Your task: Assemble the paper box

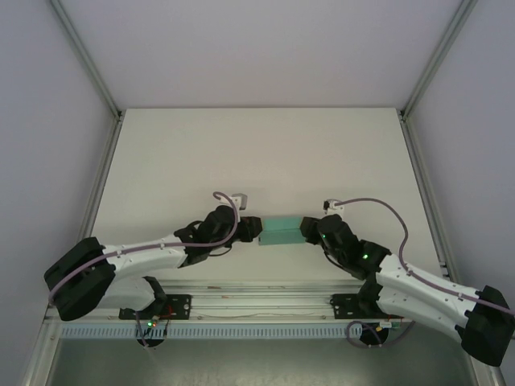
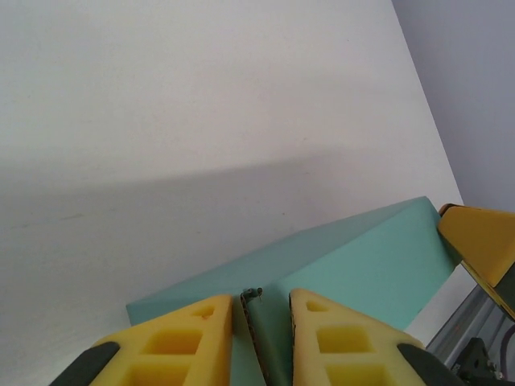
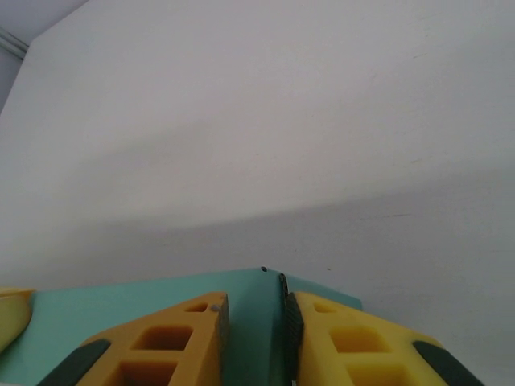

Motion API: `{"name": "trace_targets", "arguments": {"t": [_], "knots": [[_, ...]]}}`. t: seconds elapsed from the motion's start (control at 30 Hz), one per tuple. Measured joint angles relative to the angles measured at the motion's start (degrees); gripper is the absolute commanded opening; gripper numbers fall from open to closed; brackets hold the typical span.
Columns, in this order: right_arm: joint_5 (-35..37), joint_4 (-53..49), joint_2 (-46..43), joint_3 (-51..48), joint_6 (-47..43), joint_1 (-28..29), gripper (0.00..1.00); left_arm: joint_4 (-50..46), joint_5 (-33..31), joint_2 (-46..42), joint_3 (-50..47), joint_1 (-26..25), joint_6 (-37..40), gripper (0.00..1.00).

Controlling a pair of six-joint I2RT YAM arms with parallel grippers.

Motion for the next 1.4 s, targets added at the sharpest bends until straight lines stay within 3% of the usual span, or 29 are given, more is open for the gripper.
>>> {"name": "trace_targets", "arguments": {"t": [0.07, 0.2, 0.27, 0.5, 0.77, 0.93, 1.03, 1.07, 1.13, 1.23, 1.33, 1.4], "knots": [[0.44, -1.88, 0.13, 0.39, -0.50, 0.00, 0.29, 2.25, -0.13, 0.79, -0.52, -0.02, 0.87, 0.11], [0.76, -3.61, 0.31, 1.25, -1.57, 0.00, 0.27, 7.80, -0.83, 1.16, -3.15, -0.07, 3.04, 0.09], [0.57, -2.75, 0.35, 0.98, -2.25, 0.00, 0.23, 10.49, -2.12, 1.70, -4.22, -0.55, 4.52, 0.02], [2.08, 8.39, -0.59, -4.39, -4.13, -0.59, 0.11, 16.15, -8.07, 4.96, -4.42, -1.90, 7.74, 0.00], [2.89, 10.60, -3.78, -6.97, -4.44, -0.79, 0.05, 16.79, -12.87, 7.02, -2.93, -3.80, 8.02, 0.00], [2.45, 9.49, -4.66, -6.99, -4.42, -0.76, 0.06, 12.61, -12.59, 4.50, -2.38, -4.68, 8.04, 0.27], [2.25, 8.74, -4.63, -6.62, -4.46, -0.76, 0.13, 6.69, -12.39, 2.40, -0.87, -5.01, 8.02, 0.32], [2.08, 8.17, -4.48, -6.27, -4.57, -0.76, 0.16, 3.69, -12.39, 2.05, 0.52, -5.01, 8.02, 0.37], [2.03, 6.71, -3.93, -5.25, -4.44, -0.76, 0.20, -2.01, -12.50, 2.01, 3.32, -5.01, 8.26, 0.64], [1.84, 2.64, -2.95, -2.40, -4.39, -0.76, 0.26, -11.39, -12.41, 2.82, 8.24, -4.90, 7.85, 0.69], [1.81, -2.40, -1.66, 1.42, -4.44, -0.61, 0.36, -20.22, -12.24, 3.91, 13.75, -4.74, 8.07, 0.96], [1.84, -5.38, -1.14, 4.42, -4.76, -0.48, 0.43, -25.35, -11.54, 4.42, 17.25, -4.33, 7.78, 1.00]]}}
